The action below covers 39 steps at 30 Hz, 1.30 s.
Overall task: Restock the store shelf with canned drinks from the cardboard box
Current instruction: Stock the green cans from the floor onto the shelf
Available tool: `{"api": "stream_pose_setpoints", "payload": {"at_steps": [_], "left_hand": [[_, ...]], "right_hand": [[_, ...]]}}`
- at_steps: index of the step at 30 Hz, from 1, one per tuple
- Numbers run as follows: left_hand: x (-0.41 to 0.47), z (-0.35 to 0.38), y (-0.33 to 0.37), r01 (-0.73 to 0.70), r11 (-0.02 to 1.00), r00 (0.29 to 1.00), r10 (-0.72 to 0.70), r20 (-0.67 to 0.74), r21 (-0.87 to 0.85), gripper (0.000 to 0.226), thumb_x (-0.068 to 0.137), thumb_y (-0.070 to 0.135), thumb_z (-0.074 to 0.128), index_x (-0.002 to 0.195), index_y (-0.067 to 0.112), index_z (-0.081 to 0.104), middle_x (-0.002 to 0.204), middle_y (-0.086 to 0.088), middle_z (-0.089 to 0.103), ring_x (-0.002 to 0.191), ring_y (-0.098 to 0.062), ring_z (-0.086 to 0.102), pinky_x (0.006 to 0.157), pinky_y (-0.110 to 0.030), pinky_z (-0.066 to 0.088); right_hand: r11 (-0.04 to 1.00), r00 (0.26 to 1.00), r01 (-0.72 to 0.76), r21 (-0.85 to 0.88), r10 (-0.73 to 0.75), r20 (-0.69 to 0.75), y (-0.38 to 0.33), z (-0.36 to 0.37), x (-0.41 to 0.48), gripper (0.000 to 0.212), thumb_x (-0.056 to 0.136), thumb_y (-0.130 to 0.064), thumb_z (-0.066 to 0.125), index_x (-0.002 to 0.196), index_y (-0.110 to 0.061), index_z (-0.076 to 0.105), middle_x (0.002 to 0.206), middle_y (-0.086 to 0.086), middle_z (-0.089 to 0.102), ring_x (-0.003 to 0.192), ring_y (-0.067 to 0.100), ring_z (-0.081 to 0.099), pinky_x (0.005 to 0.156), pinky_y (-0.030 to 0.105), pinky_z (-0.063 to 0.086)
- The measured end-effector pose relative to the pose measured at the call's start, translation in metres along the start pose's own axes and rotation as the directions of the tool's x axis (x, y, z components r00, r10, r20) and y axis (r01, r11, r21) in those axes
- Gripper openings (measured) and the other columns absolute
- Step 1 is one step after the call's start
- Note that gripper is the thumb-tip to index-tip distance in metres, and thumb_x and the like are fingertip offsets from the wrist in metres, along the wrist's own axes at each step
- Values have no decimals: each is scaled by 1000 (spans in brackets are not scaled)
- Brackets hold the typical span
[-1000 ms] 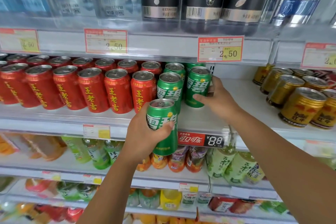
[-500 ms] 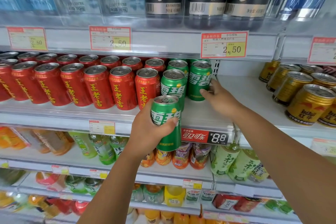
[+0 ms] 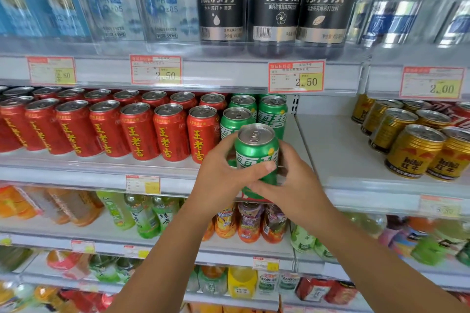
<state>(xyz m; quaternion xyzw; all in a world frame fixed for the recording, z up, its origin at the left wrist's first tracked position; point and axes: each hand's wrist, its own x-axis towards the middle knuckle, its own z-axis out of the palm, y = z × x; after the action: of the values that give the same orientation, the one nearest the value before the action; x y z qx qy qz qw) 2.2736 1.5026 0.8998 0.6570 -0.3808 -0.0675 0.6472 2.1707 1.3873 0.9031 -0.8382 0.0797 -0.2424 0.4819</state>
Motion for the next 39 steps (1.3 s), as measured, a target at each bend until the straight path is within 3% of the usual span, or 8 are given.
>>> {"api": "stream_pose_setpoints", "payload": {"at_steps": [5,7,10,16,28,33,37,39], "left_hand": [[-7,-17,-22,-56,960,998,56,8,274,71,73,51,73,138,32,52,130,25,57,118,12,50,98,-10,40],[-11,-26,-41,-87,838,993,118,-23,539,64,73,64,65,127,30,63,123,23,58,111,10,47,98,-17,40],[-11,-25,-69,-187,704,964,265,-9,686,58,74,65,61,112,22,73,109,9,70,100,-5,55,95,-27,43],[-8,-16,-94,-252,664,920,390,-38,704,47,75,54,66,107,20,73,100,6,70,96,-13,55,94,-27,36],[-10,-15,-90,-258,700,919,390,-53,665,40,76,45,71,107,20,72,104,7,70,98,-17,59,95,-29,38],[-37,14,-63,-375,707,879,476,-13,600,26,84,26,69,108,16,71,109,10,65,106,-8,54,100,-20,37],[-84,79,-94,-282,881,940,174,294,380,27,84,35,63,108,24,69,109,16,64,101,-2,56,90,-13,41],[-115,114,-132,-157,912,879,-46,474,379,27,85,37,62,111,32,65,115,22,59,109,1,55,94,-14,42]], "right_hand": [[997,979,-69,-19,64,-193,13,-13,16,63,68,-37,83,121,-38,47,113,-22,62,104,-7,58,88,22,48],[996,965,-93,-9,88,-246,18,-20,27,63,69,-30,84,121,-34,47,112,-20,62,102,-6,59,90,25,49],[988,956,-143,-49,125,-265,30,-24,43,66,67,-30,85,121,-31,47,112,-16,60,100,-2,59,91,29,50],[975,961,-163,-152,121,-250,41,-17,56,63,67,-33,85,119,-31,48,119,-6,57,100,7,57,79,17,42],[983,949,-177,-52,156,-272,37,-17,50,79,77,-33,79,142,-22,35,132,-9,48,119,3,45,98,22,36],[995,834,35,96,24,-552,39,-54,-15,32,91,-15,65,118,-24,53,113,-7,61,109,3,58,97,23,46],[983,844,-157,99,185,-504,95,-73,-103,16,94,-7,58,105,-17,62,102,-4,65,94,7,62,78,16,47],[919,800,-370,135,389,-457,139,-74,-151,18,93,-6,57,103,-19,63,100,-8,66,89,4,63,74,12,47]]}}
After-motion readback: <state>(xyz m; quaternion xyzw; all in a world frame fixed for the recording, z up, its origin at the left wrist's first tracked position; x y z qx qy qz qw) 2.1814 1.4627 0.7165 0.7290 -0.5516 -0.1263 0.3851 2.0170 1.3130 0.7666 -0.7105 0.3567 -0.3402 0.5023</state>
